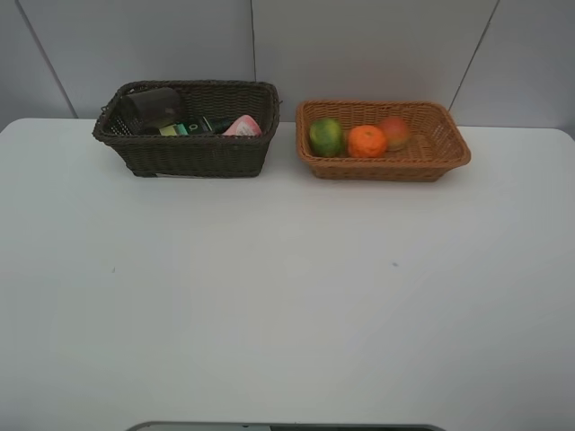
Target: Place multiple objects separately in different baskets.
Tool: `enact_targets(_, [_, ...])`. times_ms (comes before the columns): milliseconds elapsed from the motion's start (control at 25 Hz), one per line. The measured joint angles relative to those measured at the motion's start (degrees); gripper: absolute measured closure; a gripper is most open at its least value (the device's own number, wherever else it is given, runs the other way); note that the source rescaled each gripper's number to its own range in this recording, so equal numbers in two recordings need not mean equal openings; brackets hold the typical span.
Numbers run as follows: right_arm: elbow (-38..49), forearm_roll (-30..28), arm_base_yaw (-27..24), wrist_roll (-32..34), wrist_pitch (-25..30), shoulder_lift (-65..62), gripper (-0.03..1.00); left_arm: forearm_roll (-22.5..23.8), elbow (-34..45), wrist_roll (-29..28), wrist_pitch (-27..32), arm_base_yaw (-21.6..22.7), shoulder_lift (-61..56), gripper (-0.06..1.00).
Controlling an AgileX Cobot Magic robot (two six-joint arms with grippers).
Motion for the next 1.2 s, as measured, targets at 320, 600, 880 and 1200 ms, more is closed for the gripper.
enact_targets(320, [0.0, 0.0, 0.0, 0.0, 0.0, 0.0, 0.49, -0.6, 7.0, 3.4, 10.1, 0.0, -16.4, -0.02])
enact_targets(600, [0.0, 0.0, 0.0, 0.0, 0.0, 0.0, 0.49, -1.2, 15.5, 4.3, 13.3, 0.0, -32.4, -0.02])
enact_targets(880, [0.0, 0.0, 0.0, 0.0, 0.0, 0.0, 0.49, 0.9, 18.7, 6.5, 12.3, 0.0, -41.8, -0.02])
enact_targets(1200, [0.0, 0.0, 0.0, 0.0, 0.0, 0.0, 0.49, 1.4, 20.7, 6.5, 8.2, 0.0, -42.1, -0.02])
